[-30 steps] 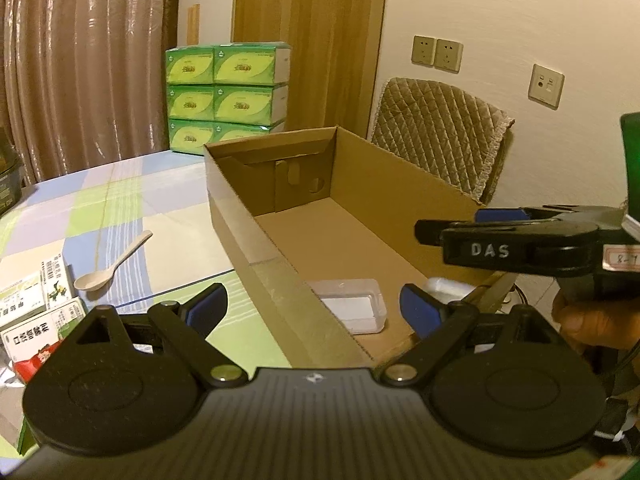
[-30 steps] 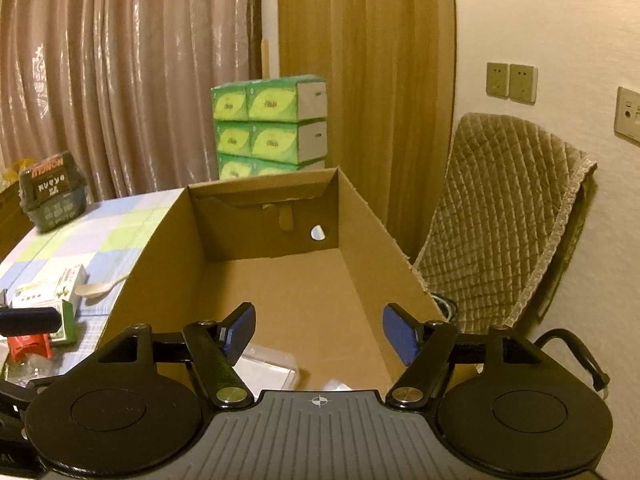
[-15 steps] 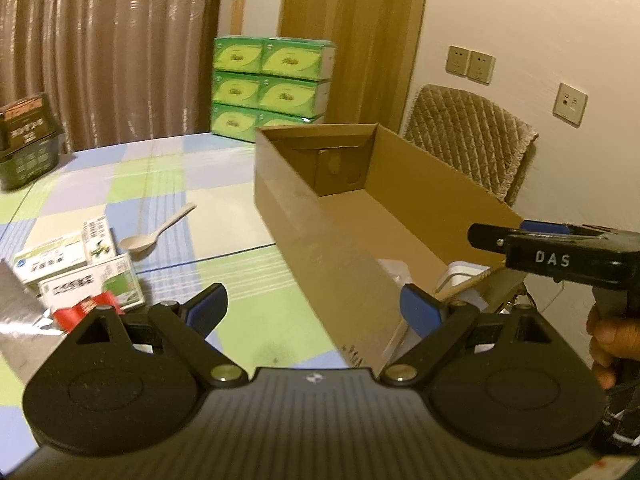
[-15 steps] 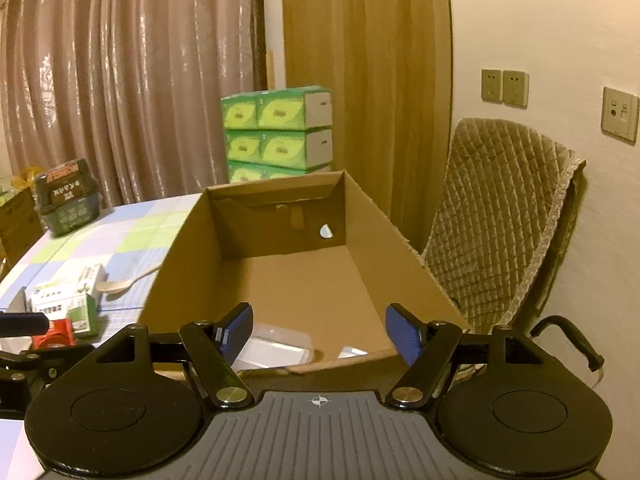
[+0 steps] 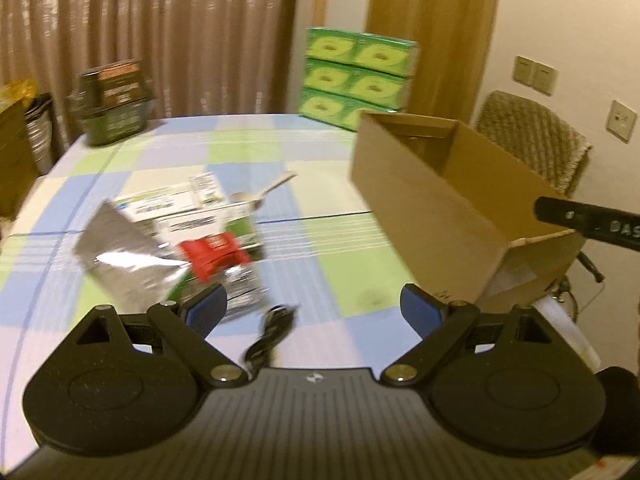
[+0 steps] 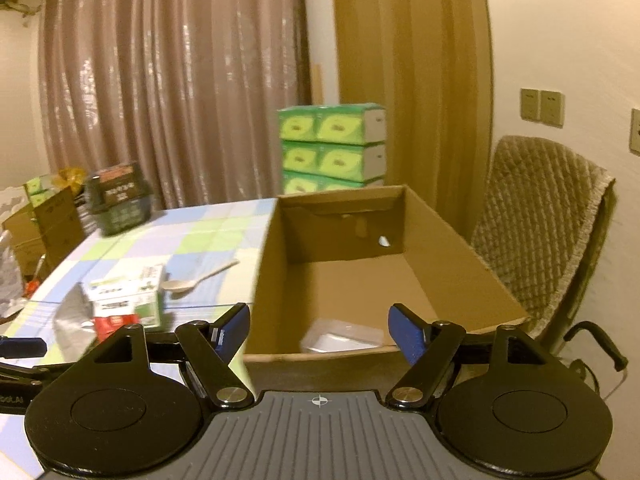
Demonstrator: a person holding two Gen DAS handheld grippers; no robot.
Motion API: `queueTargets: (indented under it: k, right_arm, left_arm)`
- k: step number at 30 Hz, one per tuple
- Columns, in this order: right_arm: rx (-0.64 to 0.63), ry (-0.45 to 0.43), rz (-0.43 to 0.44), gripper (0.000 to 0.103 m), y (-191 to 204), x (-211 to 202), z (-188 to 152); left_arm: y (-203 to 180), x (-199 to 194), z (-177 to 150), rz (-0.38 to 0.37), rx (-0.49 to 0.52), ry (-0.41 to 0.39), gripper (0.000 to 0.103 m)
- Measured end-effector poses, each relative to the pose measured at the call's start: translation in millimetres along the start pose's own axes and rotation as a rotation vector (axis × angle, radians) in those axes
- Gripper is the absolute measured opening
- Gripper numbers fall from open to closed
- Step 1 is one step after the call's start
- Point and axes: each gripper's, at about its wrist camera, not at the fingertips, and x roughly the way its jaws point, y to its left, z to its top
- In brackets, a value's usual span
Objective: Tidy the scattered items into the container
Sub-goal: 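Bring both open tools back over the remaining items on the table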
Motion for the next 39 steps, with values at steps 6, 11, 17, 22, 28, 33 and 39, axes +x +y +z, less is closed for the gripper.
queueTargets:
  k: [6,11,17,22,28,33,39]
  right_arm:
    - [-0.031,-0.004,0.057,0.074,29.1,-9.3,-3.0]
    - [-0.064,0.006,0.106,0.074,50.8,-11.5,-7.0]
    - [-0.105,0.043,0.156,0.075,70.9,-6.8,-14.1]
    - [-0.126,0.102,0.182,0.075,85.0,4.9,-24.0]
    - [-0.142,0.165,0.203,0.075,100.7,20.7,-37.6]
    - [-0.147,0.221,0.217,0.075,116.2,38.5,-50.8]
    - [-0.147,0.274,0.236,0.075,137.8,61.1,-63.7]
  left_arm:
    - [31.6,-22.3,-12.3,0.071,-0.031,0.007,0.092]
    - [48.6,-35.4,-20.0,0.108,-0.045,0.012,0.093]
    - [66.2,-44.9,-26.9,0.148,-0.070,0.020,0.093]
    - [80.7,-46.5,-29.8,0.156,-0.113,0.028,0.093]
    - [91.1,-41.3,-32.6,0.158,-0.129,0.037,0.093]
    - [102.4,-36.2,-35.1,0.161,-0.150,0.043,0.093]
    - [118.6,-24.3,-37.0,0.164,-0.170,0.055,0.093]
